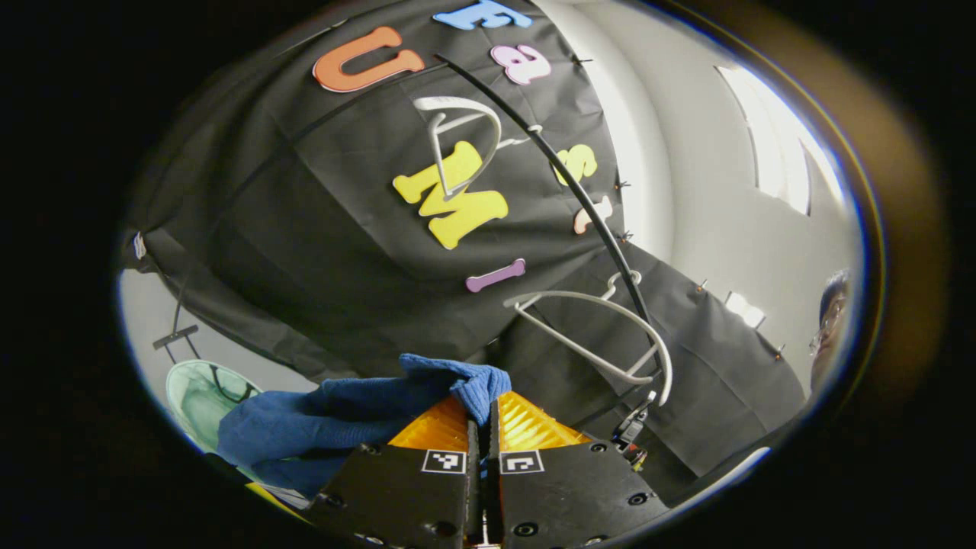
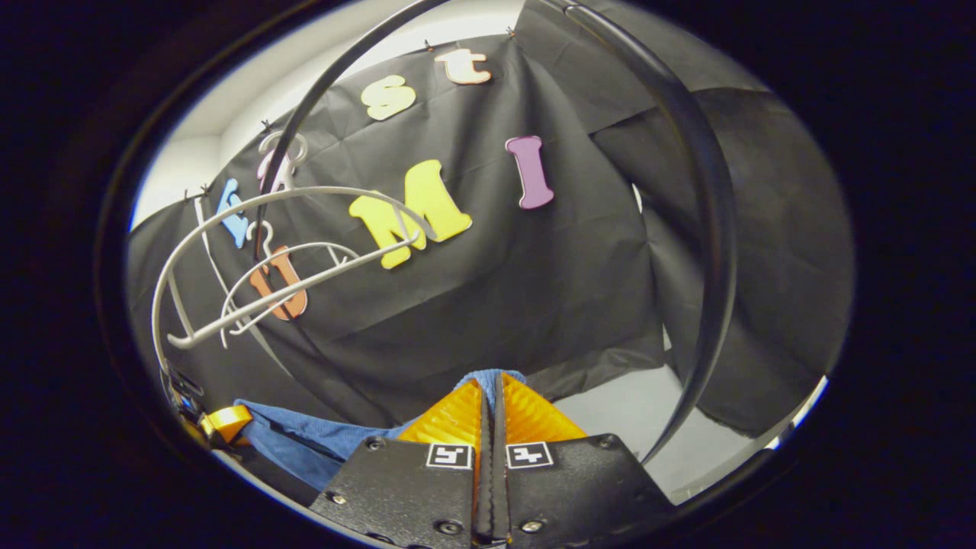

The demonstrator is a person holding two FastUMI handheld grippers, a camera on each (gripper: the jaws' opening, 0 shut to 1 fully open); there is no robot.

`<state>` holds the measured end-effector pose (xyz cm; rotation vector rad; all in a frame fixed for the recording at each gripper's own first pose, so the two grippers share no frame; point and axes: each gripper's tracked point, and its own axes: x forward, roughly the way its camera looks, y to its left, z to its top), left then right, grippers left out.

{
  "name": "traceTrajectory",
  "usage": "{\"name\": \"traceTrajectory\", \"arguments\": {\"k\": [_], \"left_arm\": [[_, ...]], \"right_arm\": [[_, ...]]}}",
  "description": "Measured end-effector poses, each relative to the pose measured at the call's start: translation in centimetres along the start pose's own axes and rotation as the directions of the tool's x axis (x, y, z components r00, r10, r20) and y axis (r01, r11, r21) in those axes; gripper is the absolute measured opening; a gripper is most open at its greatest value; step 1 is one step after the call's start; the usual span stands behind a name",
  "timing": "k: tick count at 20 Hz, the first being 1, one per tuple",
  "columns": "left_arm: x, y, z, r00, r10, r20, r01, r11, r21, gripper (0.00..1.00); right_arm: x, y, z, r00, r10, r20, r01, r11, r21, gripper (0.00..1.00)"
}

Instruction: Grasp the clothes on the hanger with both hands and then place them into the laundry hamper below.

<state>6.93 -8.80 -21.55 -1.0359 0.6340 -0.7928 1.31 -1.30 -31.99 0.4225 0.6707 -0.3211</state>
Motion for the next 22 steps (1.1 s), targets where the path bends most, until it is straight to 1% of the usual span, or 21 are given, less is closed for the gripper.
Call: {"name": "traceTrajectory", "arguments": {"k": [3,6,9,11,14,17,19,21,22], "left_arm": [[-0.4,0.9,-0.4,0.999,0.051,-0.009,-0.051,0.999,-0.003,0.02],[-1.1,2.2,-0.6,0.993,0.116,-0.019,-0.116,0.993,0.021,0.02],[-1.4,3.2,-0.8,0.986,0.163,-0.033,-0.161,0.986,0.045,0.02],[-1.6,3.7,-1.0,0.982,0.185,-0.043,-0.183,0.982,0.048,0.02],[-2.0,4.2,-1.5,0.974,0.216,-0.064,-0.214,0.976,0.043,0.02],[-2.2,4.8,-1.6,0.962,0.26,-0.089,-0.257,0.966,0.044,0.02],[-2.1,5.0,-1.7,0.954,0.279,-0.105,-0.275,0.96,0.048,0.02],[-2.4,5.1,-1.7,0.949,0.293,-0.118,-0.289,0.956,0.053,0.02],[-2.4,5.1,-1.7,0.946,0.299,-0.127,-0.294,0.954,0.057,0.02]], "right_arm": [[0.5,0.5,-2.5,0.999,0.014,-0.045,-0.014,1.0,0.012,0.04],[0.8,1.6,-5.6,0.993,0.046,-0.11,-0.042,0.998,0.036,0.04],[1.9,2.7,-8.8,0.981,0.088,-0.173,-0.074,0.994,0.082,0.04],[2.8,3.5,-11.2,0.968,0.119,-0.219,-0.092,0.987,0.133,0.03],[3.5,4.3,-14.3,0.946,0.167,-0.277,-0.104,0.968,0.23,0.04],[4.3,5.8,-16.4,0.929,0.214,-0.303,-0.118,0.945,0.305,0.04],[5.5,7.2,-17.7,0.916,0.251,-0.314,-0.132,0.925,0.355,0.04],[6.9,8.6,-18.9,0.901,0.29,-0.323,-0.141,0.899,0.415,0.04],[7.5,9.3,-19.2,0.89,0.316,-0.328,-0.146,0.88,0.451,0.04]]}}
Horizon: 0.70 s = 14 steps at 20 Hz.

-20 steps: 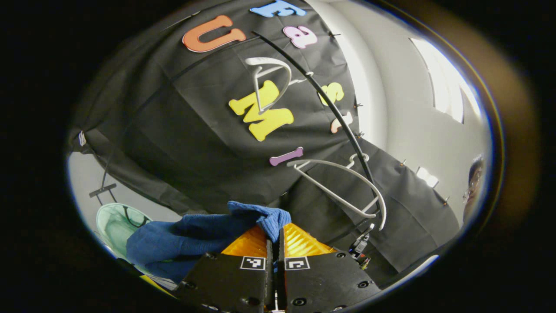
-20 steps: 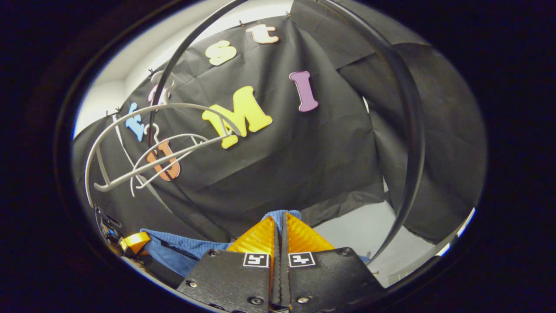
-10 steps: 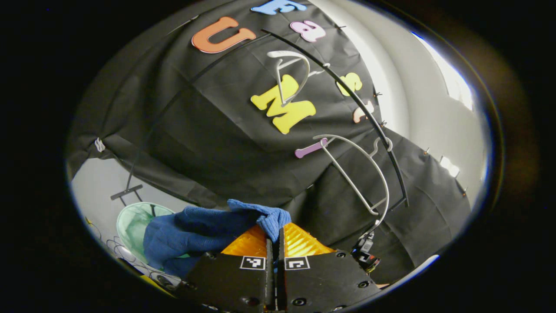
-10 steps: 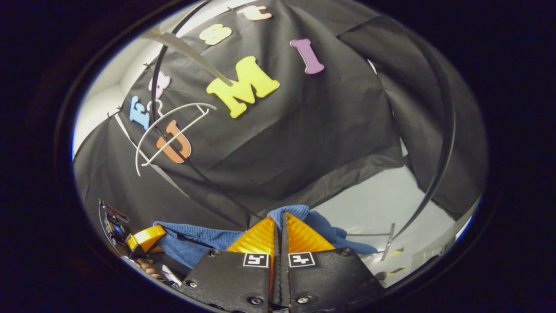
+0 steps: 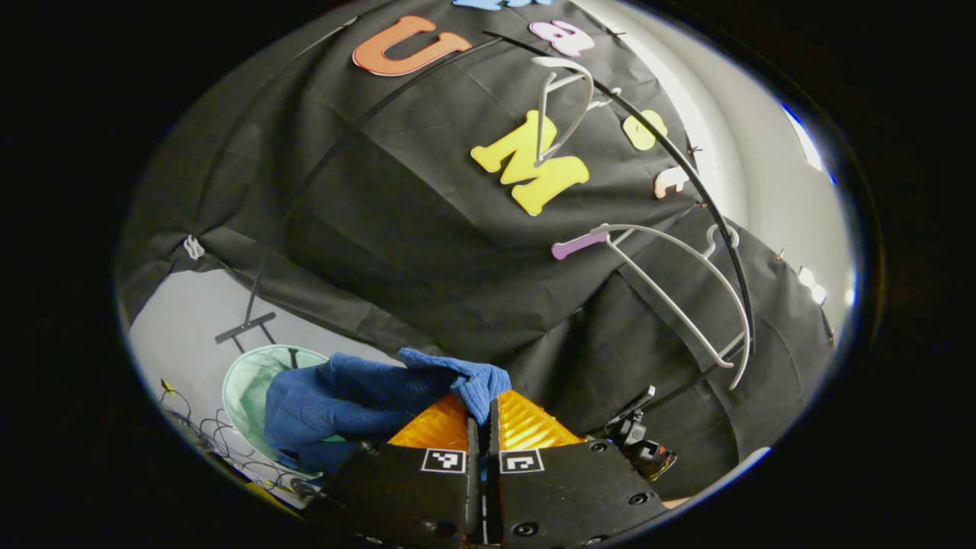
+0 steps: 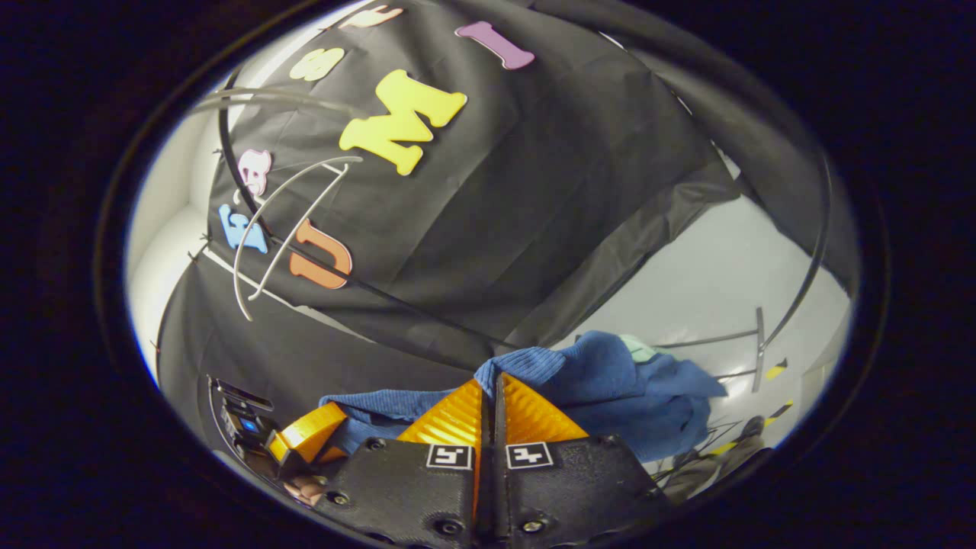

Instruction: Grasp the clothes on the hanger with both hands and then place them into the laundry hamper below.

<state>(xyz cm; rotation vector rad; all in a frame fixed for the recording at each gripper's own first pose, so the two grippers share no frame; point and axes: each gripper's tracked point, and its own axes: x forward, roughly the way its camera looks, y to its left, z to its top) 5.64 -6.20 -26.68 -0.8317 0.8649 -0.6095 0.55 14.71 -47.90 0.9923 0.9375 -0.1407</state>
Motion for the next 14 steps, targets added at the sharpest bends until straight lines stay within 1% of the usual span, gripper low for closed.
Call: {"name": "traceTrajectory", "arguments": {"k": [2,5,7,9,12,14], "left_arm": [[-0.1,0.1,0.0,1.0,0.008,-0.017,-0.008,1.0,0.013,0.02],[-0.5,0.6,0.1,0.999,0.033,-0.041,-0.032,0.999,0.044,0.02],[-0.9,1.0,0.4,0.996,0.062,-0.058,-0.058,0.995,0.077,0.02],[-1.3,1.8,0.6,0.994,0.093,-0.062,-0.085,0.989,0.123,0.02],[-1.3,2.4,1.5,0.993,0.107,-0.041,-0.098,0.98,0.173,0.02],[-1.5,2.7,2.6,0.991,0.133,-0.014,-0.128,0.974,0.188,0.02]], "right_arm": [[1.6,0.8,-0.5,0.999,0.033,-0.026,-0.031,0.997,0.071,0.04],[4.5,2.1,-1.9,0.996,0.072,-0.056,-0.063,0.987,0.15,0.04],[6.1,3.4,-3.3,0.989,0.113,-0.093,-0.09,0.971,0.222,0.03],[7.3,5.6,-4.5,0.978,0.165,-0.124,-0.124,0.951,0.282,0.03],[8.2,9.7,-6.0,0.956,0.25,-0.157,-0.195,0.934,0.299,0.04],[8.9,10.5,-6.2,0.948,0.267,-0.172,-0.213,0.936,0.279,0.03]]}}
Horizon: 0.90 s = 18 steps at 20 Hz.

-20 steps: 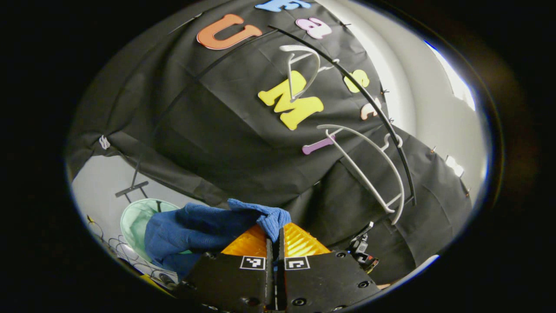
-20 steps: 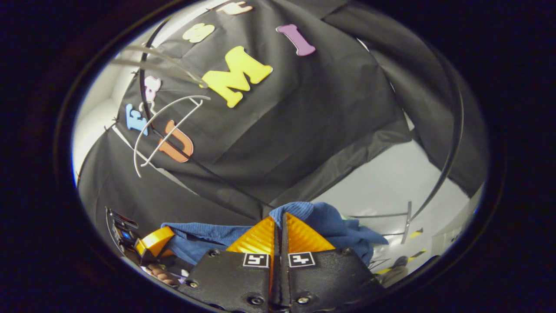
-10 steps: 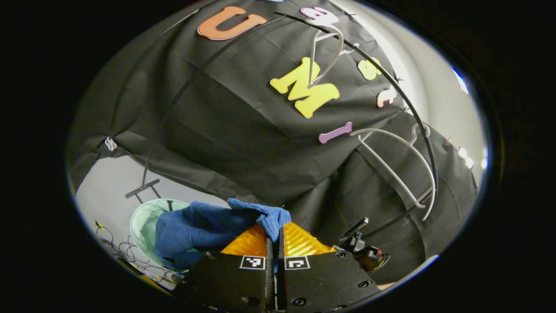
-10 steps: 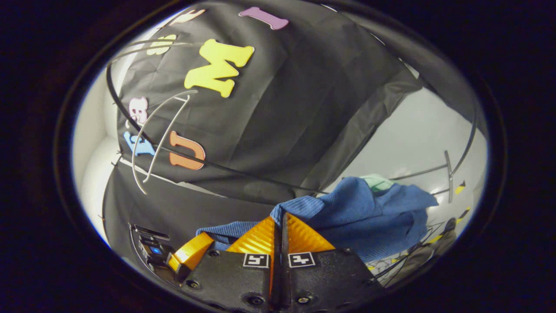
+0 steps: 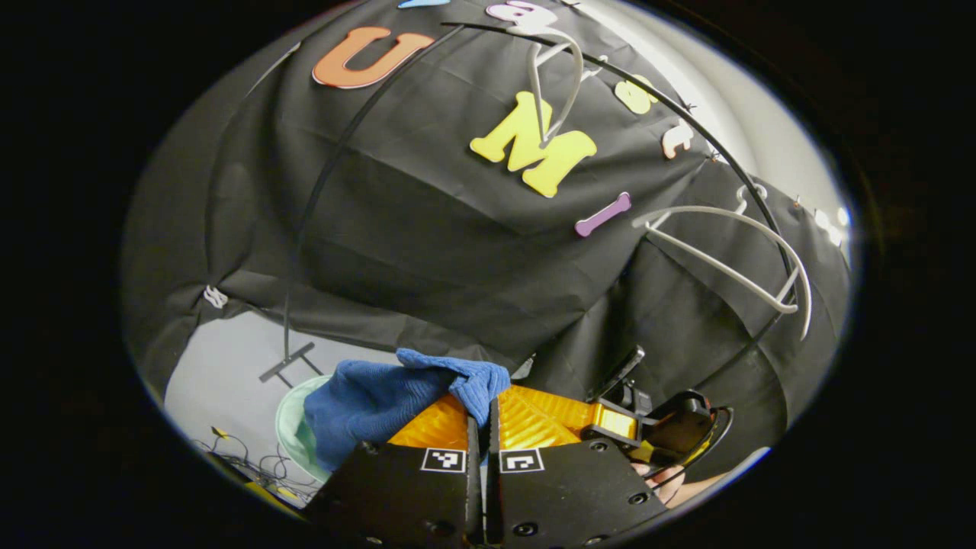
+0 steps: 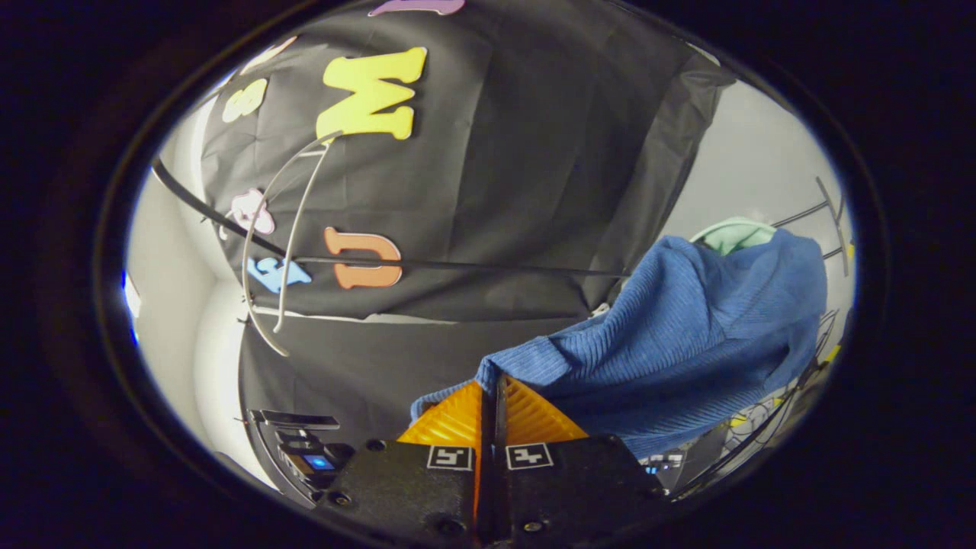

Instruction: Grasp the clothes on the hanger with both hands and then place them into the laundry hamper below.

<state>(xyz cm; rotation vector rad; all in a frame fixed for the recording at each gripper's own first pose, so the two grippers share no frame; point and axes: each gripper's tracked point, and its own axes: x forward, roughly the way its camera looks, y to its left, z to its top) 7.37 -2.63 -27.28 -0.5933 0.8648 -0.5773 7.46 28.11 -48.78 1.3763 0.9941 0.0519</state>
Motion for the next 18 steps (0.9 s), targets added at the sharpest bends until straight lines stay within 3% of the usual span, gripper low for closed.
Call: {"name": "traceTrajectory", "arguments": {"k": [3,6,7,9,10,11,13,15,16,17,18], "left_arm": [[0.7,2.0,-1.8,0.997,0.065,-0.038,-0.066,0.998,-0.008,0.02],[3.0,5.5,-5.7,0.979,0.147,-0.144,-0.154,0.987,-0.04,0.02],[3.5,7.2,-7.1,0.965,0.188,-0.184,-0.198,0.98,-0.033,0.02],[3.7,9.6,-9.6,0.914,0.292,-0.283,-0.302,0.953,0.011,0.02],[3.8,10.4,-11.3,0.882,0.322,-0.345,-0.334,0.942,0.025,0.05],[3.2,10.4,-12.3,0.855,0.336,-0.395,-0.352,0.935,0.034,0.0],[3.4,10.5,-12.6,0.826,0.369,-0.426,-0.383,0.922,0.057,0.33],[3.2,10.5,-13.0,0.823,0.374,-0.428,-0.389,0.919,0.056,0.6],[3.2,10.4,-13.1,0.823,0.377,-0.424,-0.393,0.918,0.053,0.73],[3.1,10.2,-13.1,0.822,0.384,-0.421,-0.402,0.914,0.051,0.87],[2.9,10.1,-13.1,0.82,0.392,-0.416,-0.41,0.911,0.05,0.84]], "right_arm": [[0.5,-3.0,0.9,0.998,-0.051,-0.023,0.051,0.999,0.005,0.03],[0.5,-10.2,2.4,0.968,-0.249,-0.016,0.248,0.968,-0.041,0.03],[0.5,-13.2,2.6,0.937,-0.35,-0.008,0.349,0.935,-0.066,0.04],[-1.0,-18.6,3.6,0.821,-0.57,-0.03,0.561,0.815,-0.147,0.04],[-2.1,-20.7,3.7,0.775,-0.631,-0.048,0.613,0.767,-0.187,0.04],[-3.3,-22.3,3.9,0.734,-0.677,-0.055,0.653,0.725,-0.216,0.14],[-5.1,-22.8,5.0,0.695,-0.717,-0.043,0.689,0.683,-0.244,0.39],[-6.2,-22.9,5.8,0.674,-0.738,-0.02,0.707,0.653,-0.27,0.58],[-7.0,-22.9,6.1,0.668,-0.744,-0.009,0.709,0.641,-0.293,0.63],[-7.7,-23.0,6.3,0.665,-0.747,0.009,0.711,0.629,-0.315,0.78],[-8.3,-23.0,6.5,0.665,-0.746,0.027,0.707,0.618,-0.344,0.78]]}}
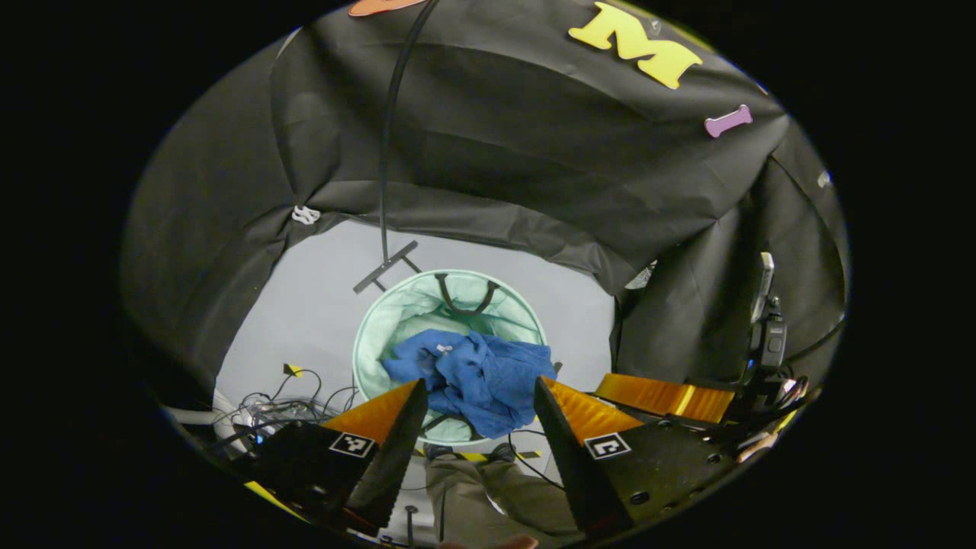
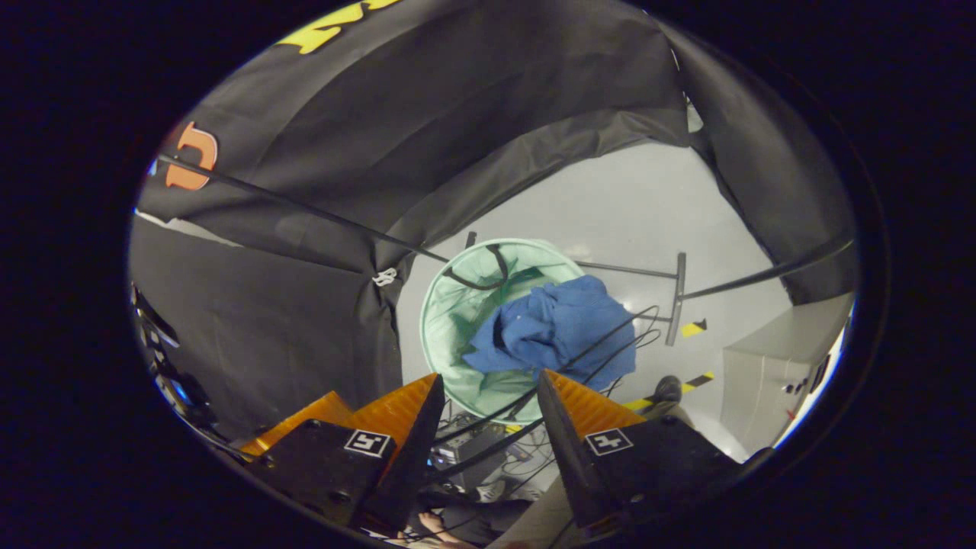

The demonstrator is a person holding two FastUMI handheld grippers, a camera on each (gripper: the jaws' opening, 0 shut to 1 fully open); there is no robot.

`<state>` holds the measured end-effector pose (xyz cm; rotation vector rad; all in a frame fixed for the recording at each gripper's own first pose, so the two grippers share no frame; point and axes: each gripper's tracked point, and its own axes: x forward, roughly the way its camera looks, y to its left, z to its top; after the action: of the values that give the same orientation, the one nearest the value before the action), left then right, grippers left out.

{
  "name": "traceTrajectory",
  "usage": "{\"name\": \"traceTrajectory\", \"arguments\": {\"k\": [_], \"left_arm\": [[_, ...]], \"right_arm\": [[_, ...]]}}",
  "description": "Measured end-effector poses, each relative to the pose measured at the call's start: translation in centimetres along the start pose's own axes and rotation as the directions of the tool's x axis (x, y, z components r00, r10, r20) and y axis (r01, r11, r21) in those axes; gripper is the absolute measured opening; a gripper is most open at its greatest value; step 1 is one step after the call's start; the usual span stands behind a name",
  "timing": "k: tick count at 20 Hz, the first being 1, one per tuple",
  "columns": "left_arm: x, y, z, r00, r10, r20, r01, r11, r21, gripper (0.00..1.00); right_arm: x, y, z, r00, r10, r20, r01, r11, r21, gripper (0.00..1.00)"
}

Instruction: Grasp the clothes on the hanger with both hands and then place them into the laundry hamper below.

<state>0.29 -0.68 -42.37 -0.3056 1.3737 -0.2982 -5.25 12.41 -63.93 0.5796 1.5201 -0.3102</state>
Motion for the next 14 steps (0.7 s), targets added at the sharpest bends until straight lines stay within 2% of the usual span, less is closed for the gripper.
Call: {"name": "traceTrajectory", "arguments": {"k": [2,9,12,14], "left_arm": [[-0.8,-0.3,0.1,1.0,0.019,0.014,-0.019,1.0,-0.004,0.9],[-5.4,-2.2,1.2,0.993,0.046,0.113,-0.049,0.999,0.018,0.9],[-8.3,-3.4,2.7,0.98,0.061,0.191,-0.07,0.997,0.044,0.9],[-10.6,-4.1,4.0,0.964,0.069,0.257,-0.086,0.995,0.055,0.9]], "right_arm": [[-1.7,-0.5,0.0,0.999,-0.004,0.036,0.006,0.998,-0.055,0.83],[-10.1,-3.7,-0.7,0.99,0.022,0.142,0.005,0.983,-0.185,0.84],[-14.4,-4.9,0.5,0.973,0.04,0.227,0.017,0.969,-0.248,0.84],[-18.0,-4.7,1.9,0.952,0.074,0.297,0.015,0.958,-0.285,0.84]]}}
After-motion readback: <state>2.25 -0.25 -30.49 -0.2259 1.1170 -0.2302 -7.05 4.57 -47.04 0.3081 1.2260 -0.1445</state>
